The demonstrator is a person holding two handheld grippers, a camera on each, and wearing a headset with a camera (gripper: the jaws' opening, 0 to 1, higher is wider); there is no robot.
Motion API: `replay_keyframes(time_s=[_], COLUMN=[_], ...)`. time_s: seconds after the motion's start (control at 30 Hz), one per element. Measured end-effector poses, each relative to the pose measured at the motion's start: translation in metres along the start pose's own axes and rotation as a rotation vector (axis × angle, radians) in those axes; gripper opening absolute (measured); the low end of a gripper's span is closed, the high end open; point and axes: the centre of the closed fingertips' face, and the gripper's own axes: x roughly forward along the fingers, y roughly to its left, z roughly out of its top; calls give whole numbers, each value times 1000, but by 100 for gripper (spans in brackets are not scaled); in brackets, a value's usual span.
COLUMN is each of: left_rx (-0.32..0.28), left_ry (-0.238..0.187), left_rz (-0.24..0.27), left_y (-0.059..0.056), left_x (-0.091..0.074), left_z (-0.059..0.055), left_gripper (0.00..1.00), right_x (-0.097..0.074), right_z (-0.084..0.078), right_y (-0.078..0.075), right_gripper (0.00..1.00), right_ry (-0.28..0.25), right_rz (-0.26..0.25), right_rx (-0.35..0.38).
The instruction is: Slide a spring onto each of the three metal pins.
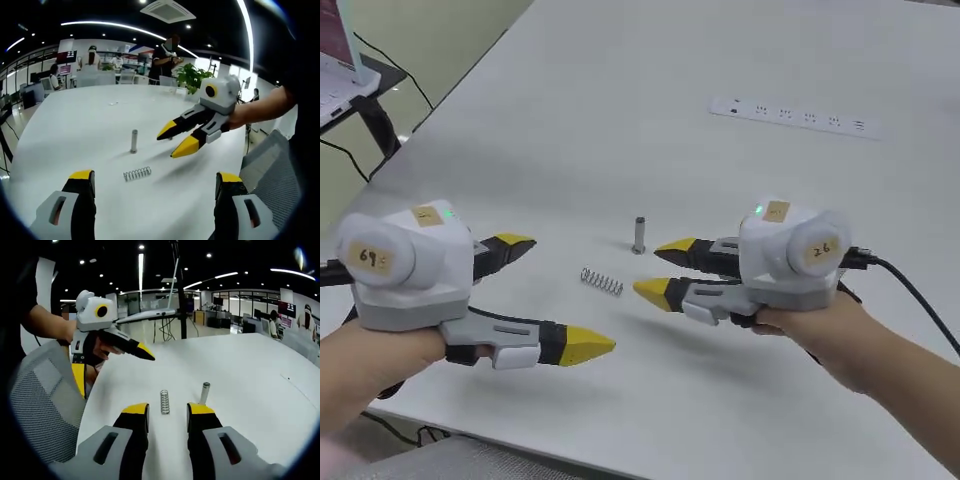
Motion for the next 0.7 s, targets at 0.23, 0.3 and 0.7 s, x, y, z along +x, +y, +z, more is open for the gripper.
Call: replay_keyframes(time_s=[0.23, 0.3, 0.7], left_rx=[-3, -4, -3], left_ry=[0, -2, -1], left_rz=[1, 0, -12], left_y=[1, 1, -2], left_x=[-1, -1, 2], left_z=[-2, -1, -2], left_gripper=[98, 98, 98], right_x=[12, 15, 39], right_z=[-6, -7, -11], right_y=[5, 6, 8], right_gripper=[31, 29, 22], right_ry=[36, 46, 85], right_rz=[24, 26, 36], right_rx=[-15, -28, -50])
